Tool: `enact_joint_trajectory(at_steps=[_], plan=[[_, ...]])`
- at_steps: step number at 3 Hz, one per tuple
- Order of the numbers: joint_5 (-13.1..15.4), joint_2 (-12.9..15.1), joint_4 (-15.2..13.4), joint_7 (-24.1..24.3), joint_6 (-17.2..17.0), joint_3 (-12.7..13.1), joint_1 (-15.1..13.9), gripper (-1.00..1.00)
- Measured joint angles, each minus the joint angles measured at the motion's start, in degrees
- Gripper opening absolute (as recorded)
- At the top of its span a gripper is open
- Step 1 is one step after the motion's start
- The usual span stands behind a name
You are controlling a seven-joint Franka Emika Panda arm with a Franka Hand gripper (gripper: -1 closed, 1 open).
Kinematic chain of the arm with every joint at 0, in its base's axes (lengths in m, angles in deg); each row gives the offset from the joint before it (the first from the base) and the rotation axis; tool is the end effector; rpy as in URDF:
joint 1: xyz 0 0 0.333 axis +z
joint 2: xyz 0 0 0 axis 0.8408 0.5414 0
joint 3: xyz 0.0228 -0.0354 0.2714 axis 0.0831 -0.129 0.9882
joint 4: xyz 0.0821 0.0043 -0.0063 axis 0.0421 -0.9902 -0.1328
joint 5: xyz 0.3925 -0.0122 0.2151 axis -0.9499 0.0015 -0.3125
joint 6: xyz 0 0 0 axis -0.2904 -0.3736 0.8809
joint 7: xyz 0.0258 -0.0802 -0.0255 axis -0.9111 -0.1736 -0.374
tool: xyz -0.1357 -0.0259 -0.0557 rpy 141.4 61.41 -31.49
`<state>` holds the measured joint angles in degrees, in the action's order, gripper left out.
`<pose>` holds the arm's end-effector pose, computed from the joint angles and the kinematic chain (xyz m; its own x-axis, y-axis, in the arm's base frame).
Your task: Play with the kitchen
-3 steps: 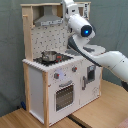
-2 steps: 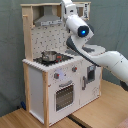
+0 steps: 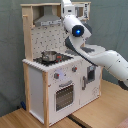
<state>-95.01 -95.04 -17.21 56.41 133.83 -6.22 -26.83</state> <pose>0.5132 0.4314 0.7605 0.1333 0.7838 0.6065 -0.5010 -0.4747 0.7236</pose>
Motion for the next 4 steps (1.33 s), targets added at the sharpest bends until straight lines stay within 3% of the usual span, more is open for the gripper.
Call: enact_joint_trajectory(at_steps=[3,4], plan=[[6.9,0.0,0.4,6.5,-13.8,-0.5,-0.6,1.00],[7.3,0.0,0.4,6.7,-14.7,-0.5,-0.6,-1.00]])
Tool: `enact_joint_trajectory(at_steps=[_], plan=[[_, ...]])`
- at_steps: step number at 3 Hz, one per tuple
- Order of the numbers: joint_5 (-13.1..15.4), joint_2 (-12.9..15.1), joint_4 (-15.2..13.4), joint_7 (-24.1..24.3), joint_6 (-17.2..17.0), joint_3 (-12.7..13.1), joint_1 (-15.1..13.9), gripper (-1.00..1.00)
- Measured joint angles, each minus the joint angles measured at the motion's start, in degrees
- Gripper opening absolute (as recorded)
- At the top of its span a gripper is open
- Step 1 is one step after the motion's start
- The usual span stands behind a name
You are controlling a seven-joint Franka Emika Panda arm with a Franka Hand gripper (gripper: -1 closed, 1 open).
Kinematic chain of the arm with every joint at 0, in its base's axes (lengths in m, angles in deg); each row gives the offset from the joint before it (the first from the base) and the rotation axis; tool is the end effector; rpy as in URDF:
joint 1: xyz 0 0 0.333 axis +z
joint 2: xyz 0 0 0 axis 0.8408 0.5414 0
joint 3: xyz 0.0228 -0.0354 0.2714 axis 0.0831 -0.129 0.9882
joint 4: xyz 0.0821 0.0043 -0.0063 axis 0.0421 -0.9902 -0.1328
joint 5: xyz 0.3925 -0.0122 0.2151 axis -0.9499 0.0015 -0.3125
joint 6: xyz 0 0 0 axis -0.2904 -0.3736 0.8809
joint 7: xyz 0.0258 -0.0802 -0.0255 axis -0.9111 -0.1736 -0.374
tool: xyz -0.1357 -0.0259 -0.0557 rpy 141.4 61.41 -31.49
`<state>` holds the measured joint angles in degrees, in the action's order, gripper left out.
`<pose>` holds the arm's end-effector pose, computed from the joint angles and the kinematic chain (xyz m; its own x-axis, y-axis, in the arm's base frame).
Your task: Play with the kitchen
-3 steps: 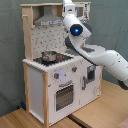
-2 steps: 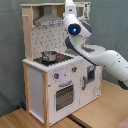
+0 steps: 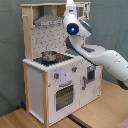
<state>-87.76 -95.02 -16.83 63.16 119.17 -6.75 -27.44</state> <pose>0.5175 0.3865 0.7541 0.3121 0.6470 0.6957 -0.6080 -0.4267 0.6695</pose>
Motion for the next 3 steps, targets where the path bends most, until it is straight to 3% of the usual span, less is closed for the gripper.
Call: enact_joint_trajectory(at_steps=[1,2,3], plan=[[0.4,0.0,0.0,0.2,-0.9,0.0,-0.1,-1.00],[2.3,0.0,0.0,1.3,-6.3,0.1,-1.2,-1.00],[3.5,0.3,0.0,1.4,-10.1,1.8,-4.9,-1.00]])
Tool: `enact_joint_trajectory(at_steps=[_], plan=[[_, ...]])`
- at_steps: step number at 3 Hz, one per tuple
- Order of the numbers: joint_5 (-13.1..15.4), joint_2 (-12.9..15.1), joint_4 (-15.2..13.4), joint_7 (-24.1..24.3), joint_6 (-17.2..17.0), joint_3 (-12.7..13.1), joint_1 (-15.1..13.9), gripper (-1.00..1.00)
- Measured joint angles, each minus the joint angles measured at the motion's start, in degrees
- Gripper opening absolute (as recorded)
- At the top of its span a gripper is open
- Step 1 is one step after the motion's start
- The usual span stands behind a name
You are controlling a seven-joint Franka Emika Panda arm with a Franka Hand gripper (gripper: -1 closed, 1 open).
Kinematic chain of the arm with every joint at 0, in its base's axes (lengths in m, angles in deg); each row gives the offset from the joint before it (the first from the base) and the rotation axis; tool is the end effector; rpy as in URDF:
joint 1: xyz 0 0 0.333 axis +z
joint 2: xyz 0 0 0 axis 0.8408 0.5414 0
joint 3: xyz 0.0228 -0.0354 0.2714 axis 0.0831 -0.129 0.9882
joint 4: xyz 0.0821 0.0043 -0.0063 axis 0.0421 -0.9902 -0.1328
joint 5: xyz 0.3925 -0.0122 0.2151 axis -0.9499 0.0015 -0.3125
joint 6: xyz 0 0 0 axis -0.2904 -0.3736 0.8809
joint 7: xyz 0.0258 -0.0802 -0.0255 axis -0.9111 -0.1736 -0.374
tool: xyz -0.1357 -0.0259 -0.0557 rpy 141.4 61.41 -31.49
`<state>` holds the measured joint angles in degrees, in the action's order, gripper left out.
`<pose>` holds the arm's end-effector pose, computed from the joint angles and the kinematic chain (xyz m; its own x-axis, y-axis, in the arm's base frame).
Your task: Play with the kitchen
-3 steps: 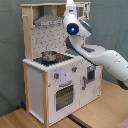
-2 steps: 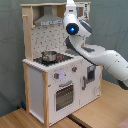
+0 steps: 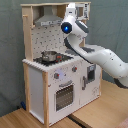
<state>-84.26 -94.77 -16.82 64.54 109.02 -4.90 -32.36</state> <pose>0.5538 0.3114 0.7296 0.4965 0.4957 0.7125 -0.6660 -0.3088 0.6790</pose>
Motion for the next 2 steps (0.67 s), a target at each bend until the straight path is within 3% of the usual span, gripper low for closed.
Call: enact_joint_trajectory(at_steps=[1,2], plan=[[0.0,1.2,4.9,-0.4,0.0,0.3,-3.0,-1.00],[0.0,2.3,6.7,-1.8,-2.5,-0.9,-7.4,-1.00]])
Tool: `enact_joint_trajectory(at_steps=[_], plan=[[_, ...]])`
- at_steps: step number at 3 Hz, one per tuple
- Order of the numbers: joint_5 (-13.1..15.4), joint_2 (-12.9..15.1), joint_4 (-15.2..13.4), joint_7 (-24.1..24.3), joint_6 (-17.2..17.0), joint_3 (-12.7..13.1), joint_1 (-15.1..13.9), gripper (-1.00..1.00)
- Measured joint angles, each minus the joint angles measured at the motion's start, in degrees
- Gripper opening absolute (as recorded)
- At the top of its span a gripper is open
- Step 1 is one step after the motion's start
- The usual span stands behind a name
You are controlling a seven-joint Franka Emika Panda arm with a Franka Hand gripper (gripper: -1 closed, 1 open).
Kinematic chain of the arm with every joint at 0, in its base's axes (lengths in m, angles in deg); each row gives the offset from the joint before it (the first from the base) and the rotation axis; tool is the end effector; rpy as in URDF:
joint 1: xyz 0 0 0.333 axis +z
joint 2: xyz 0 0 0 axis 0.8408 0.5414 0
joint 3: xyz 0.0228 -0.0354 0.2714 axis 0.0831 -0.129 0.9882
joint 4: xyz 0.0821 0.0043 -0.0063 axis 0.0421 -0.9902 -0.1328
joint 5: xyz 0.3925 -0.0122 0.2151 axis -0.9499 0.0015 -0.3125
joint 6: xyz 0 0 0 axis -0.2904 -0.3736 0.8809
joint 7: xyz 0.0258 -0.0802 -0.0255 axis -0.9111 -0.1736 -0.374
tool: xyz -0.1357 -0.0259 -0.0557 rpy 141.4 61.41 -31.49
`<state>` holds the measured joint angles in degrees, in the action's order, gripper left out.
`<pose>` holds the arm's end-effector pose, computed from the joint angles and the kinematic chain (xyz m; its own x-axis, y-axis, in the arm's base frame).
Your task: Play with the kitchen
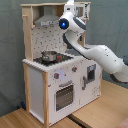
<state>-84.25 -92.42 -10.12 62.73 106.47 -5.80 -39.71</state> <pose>0.5783 0.2836 0.7488 0.5416 0.4699 0.6970 -0.6792 -0.2439 0.6922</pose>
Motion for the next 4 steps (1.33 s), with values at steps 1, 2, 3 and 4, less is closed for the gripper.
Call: enact_joint_trajectory(at_steps=[1,2,3,4], plan=[[-0.1,0.0,-1.0,-1.1,-5.4,-1.3,0.8,-1.00],[-0.1,0.0,-6.2,-1.4,-5.5,-1.4,4.2,-1.00],[0.0,0.0,-11.1,-1.8,-5.4,-1.9,7.9,-1.00],[0.0,-0.1,-15.8,-1.9,-5.3,-2.1,11.8,-1.00]])
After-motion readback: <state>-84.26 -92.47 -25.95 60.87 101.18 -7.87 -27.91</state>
